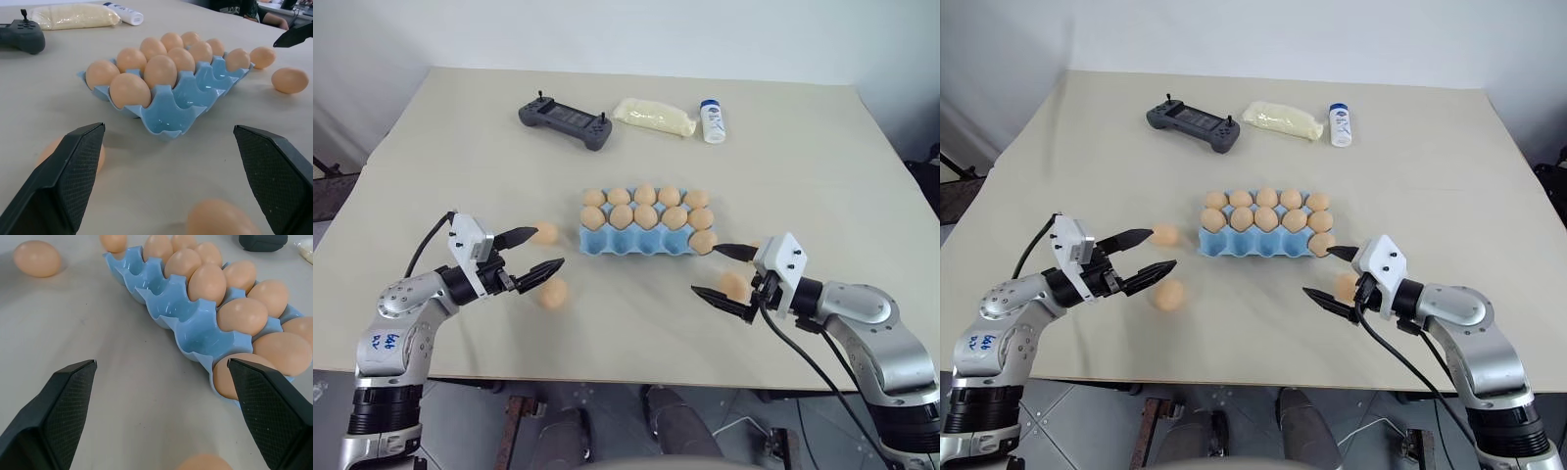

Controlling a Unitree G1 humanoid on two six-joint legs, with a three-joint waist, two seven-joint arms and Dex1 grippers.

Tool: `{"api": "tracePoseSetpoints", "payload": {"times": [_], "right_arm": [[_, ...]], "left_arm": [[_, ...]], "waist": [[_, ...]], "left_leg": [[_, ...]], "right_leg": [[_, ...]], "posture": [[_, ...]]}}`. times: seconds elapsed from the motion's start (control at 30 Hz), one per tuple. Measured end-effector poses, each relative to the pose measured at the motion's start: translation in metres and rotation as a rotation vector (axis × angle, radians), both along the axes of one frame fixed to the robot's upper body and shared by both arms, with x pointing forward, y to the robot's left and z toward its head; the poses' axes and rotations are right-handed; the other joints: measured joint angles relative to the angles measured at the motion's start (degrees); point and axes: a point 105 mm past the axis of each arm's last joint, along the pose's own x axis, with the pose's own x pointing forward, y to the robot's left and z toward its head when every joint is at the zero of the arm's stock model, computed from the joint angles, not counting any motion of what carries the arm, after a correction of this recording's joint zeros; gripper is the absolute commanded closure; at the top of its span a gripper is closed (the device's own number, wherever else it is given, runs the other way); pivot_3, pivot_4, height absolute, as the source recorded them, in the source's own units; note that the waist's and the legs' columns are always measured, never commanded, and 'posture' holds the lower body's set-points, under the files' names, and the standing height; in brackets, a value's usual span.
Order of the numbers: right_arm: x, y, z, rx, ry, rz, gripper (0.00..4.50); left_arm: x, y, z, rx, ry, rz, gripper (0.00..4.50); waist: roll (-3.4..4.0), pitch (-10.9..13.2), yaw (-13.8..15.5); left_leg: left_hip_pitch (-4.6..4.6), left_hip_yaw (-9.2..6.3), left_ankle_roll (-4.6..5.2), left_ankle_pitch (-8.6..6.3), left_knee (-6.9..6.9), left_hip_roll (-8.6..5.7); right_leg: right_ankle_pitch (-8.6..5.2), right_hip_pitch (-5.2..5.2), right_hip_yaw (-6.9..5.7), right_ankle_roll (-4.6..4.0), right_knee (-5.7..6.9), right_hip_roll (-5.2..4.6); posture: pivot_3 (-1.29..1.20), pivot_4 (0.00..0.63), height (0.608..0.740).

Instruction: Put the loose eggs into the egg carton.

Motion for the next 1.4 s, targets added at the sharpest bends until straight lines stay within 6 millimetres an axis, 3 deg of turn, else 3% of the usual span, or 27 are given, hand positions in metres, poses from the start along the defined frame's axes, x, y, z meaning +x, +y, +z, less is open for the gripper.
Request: {"api": "tracePoseSetpoints", "payload": {"times": [0.5, 0.8, 1.03, 1.2, 1.4], "right_arm": [[0.000, 0.002, 0.009, 0.019, -0.028, -0.034, 0.03], [-0.034, -0.023, 0.009, -0.044, 0.078, -0.135, 0.03], [-0.054, -0.038, -0.010, -0.081, 0.185, -0.219, 0.03], [-0.054, -0.039, -0.009, -0.086, 0.174, -0.237, 0.03], [-0.040, -0.037, -0.009, -0.057, 0.138, -0.263, 0.03]], "left_arm": [[0.006, -0.011, 0.013, -0.027, -0.042, -0.029, 0.00], [-0.002, -0.028, 0.008, -0.034, -0.009, -0.159, 0.00], [-0.008, -0.038, 0.000, -0.024, 0.024, -0.244, 0.00], [-0.013, -0.039, -0.004, -0.004, 0.043, -0.278, 0.00], [-0.019, -0.035, -0.013, 0.014, 0.085, -0.289, 0.00]], "waist": [[0.00, 0.0, 0.2], [-0.01, 0.0, 1.4], [-0.02, 0.0, 1.2], [-0.04, 0.0, 1.2], [-0.07, 0.0, 1.2]], "left_leg": [[0.00, -0.02, 0.00, 0.00, 0.05, 0.00], [0.02, -0.06, 0.00, 0.00, 0.10, -0.01], [0.10, -0.06, 0.01, 0.00, 0.25, -0.01], [0.16, -0.08, 0.03, 0.01, 0.31, -0.01], [0.15, -0.08, 0.03, 0.01, 0.31, -0.01]], "right_leg": [[0.00, 0.01, -0.01, 0.00, 0.05, 0.02], [-0.01, 0.08, -0.05, -0.02, 0.01, 0.04], [-0.03, 0.26, -0.05, -0.05, -0.01, 0.04], [-0.08, 0.34, -0.07, -0.15, -0.01, 0.06], [-0.29, 0.33, -0.08, -0.52, -0.02, 0.02]], "posture": [[0.00, 0.150, 0.740], [0.00, 0.150, 0.740], [0.00, 0.150, 0.740], [0.00, 0.150, 0.740], [0.00, 0.150, 0.740]]}}
